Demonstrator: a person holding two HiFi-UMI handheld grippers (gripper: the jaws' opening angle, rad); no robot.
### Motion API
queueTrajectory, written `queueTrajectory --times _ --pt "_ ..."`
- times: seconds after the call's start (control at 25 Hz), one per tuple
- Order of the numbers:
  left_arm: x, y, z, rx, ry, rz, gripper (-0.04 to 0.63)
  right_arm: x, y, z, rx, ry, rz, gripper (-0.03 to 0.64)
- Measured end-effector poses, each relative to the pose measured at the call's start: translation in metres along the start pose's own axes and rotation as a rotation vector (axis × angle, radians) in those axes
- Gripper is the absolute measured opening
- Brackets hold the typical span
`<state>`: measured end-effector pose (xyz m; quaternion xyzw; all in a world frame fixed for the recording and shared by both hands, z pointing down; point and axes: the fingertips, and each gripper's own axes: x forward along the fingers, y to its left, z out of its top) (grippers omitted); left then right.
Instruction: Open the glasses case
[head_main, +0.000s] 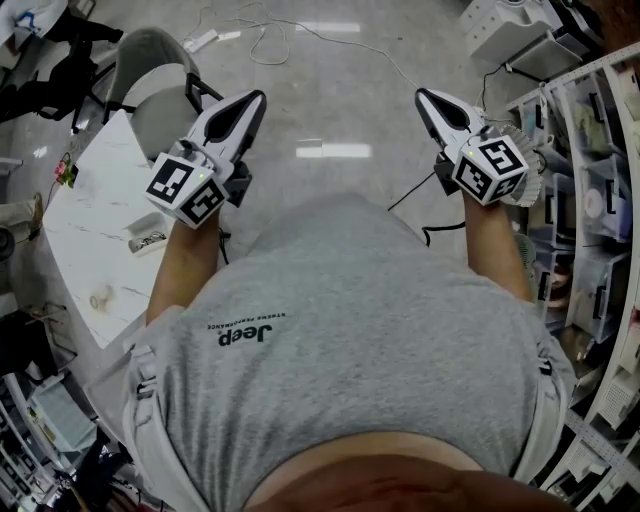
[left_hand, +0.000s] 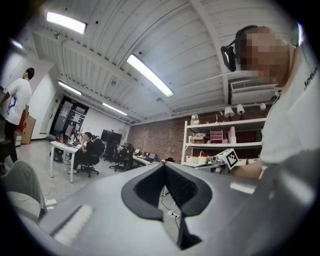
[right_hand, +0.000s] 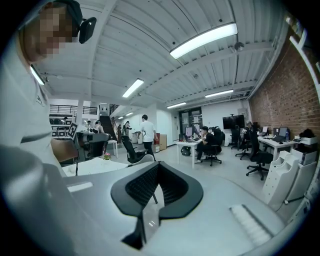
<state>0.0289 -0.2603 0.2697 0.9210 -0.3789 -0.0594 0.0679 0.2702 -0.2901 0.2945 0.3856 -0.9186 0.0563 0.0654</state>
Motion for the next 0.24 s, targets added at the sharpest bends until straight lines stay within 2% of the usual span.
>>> queueTrajectory --times 0.24 --pt "-0.0006 -0.0029 0.0006 0.001 -0.001 -0.004 0.057 -0.0006 0.0018 0.0013 -0.007 -0.001 0.005 0.002"
